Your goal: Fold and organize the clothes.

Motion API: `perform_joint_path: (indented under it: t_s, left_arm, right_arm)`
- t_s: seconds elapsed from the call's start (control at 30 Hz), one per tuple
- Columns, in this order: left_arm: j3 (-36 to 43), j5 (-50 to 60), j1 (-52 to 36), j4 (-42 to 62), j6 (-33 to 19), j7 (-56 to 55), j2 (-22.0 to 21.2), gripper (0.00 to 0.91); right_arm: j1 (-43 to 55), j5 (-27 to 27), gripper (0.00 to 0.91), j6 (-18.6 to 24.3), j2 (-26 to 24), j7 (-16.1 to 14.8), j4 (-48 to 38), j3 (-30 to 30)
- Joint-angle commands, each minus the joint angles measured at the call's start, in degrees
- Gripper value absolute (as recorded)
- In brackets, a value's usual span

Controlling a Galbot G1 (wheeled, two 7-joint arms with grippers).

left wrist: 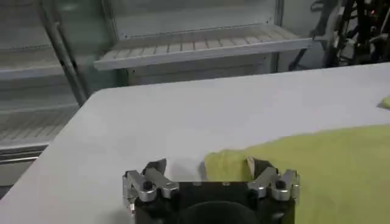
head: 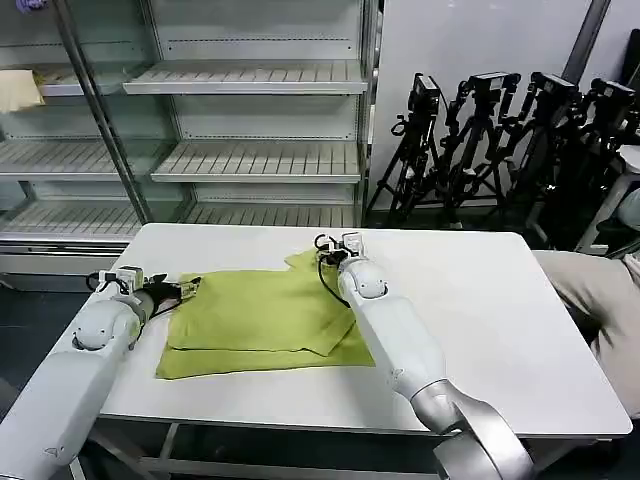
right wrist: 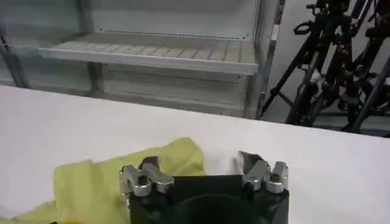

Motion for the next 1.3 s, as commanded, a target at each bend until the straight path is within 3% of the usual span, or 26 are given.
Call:
perform_joint_path:
  t_s: [0.03, 0.43, 0.63, 0.93, 1.3]
  left_arm:
    - [0.6, 0.7, -0.2, 1.1, 0.3, 0.3, -0.2, 0.01]
    - [0.7, 0.1, -0.2, -0.6, -0.6, 1.3, -0.3, 0.01]
    - [0.4, -1.1, -0.3, -1.4, -2.2, 1.1, -0.4, 0.01]
    - [-0.8, -2.7, 1.2, -4.9, -2.9, 0.1, -0.3, 0.01]
    - [-6.0, -3.0, 10.8, -14.3, -3.0, -0.3, 1.1, 0.01]
  right_arm:
    - [0.5, 0.0, 0.0, -0.7, 0.4, -0.5, -1.3, 0.1]
    - [0.1, -0.1, 0.0, 0.9, -0.1, -2.4, -0.2, 0.1]
    - [-0.5, -0.2, 0.0, 3.8, -1.6, -3.7, 3.1, -0.8]
    - [-3.5, 4.5, 0.0, 2.1, -6.0, -2.3, 14.7, -3.6]
    - [-13.2, 8.6, 0.0, -1.1, -14.4, -1.1, 31.5, -5.2]
